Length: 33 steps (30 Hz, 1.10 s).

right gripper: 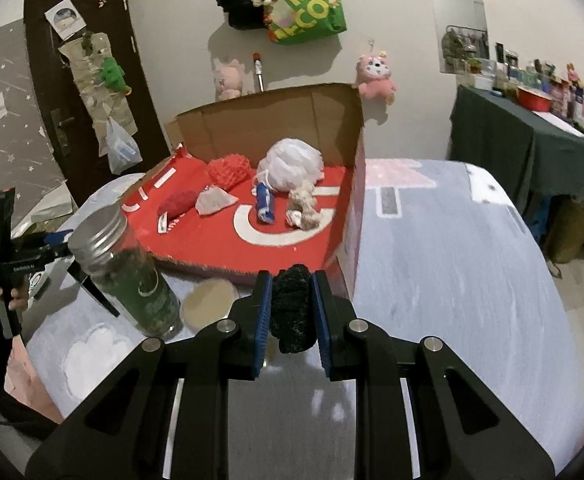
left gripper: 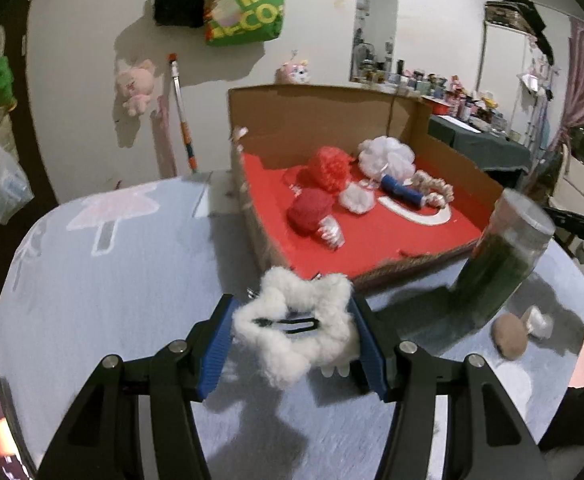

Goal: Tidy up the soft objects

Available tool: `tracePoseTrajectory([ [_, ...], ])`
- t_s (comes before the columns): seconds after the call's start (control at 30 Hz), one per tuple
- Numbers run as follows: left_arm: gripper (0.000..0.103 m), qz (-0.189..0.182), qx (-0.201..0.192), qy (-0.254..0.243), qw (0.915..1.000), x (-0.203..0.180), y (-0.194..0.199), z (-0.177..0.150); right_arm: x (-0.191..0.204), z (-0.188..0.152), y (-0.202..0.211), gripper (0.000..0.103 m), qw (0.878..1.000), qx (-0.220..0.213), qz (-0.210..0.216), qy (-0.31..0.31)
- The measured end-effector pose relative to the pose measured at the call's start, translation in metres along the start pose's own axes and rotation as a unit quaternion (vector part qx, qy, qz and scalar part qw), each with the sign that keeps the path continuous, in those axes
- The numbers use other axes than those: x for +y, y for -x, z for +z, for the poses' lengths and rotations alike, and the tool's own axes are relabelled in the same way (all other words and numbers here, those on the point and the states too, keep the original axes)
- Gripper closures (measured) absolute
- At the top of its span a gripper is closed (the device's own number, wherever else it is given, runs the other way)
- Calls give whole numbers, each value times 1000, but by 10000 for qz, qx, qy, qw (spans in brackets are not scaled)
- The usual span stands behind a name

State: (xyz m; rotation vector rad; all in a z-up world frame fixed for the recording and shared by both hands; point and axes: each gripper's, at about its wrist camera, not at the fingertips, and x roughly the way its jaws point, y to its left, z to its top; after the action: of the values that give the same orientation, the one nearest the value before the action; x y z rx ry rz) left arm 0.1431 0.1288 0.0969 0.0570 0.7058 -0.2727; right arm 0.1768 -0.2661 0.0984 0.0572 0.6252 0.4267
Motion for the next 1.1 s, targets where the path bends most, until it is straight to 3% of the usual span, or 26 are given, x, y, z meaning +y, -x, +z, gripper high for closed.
tracePoseTrajectory([
  [0.23, 44, -448, 62, -257, 9986, -18, -15, 41, 4, 29, -21, 84, 9990, 133, 428, 67],
  [0.5, 44, -955, 637, -618, 9915, -55, -69, 81, 14, 58, -81, 84, 9930, 893, 751, 180],
  [0.83, 44, -1030, 1592, -862, 9781, -82, -132, 98, 19, 72, -144, 84, 9794, 1899, 664, 150],
  [1.1, 43, -887, 1927, -910, 9730, -82, -158, 99, 21, 70, -167, 83, 9705, 2364, 420, 222],
])
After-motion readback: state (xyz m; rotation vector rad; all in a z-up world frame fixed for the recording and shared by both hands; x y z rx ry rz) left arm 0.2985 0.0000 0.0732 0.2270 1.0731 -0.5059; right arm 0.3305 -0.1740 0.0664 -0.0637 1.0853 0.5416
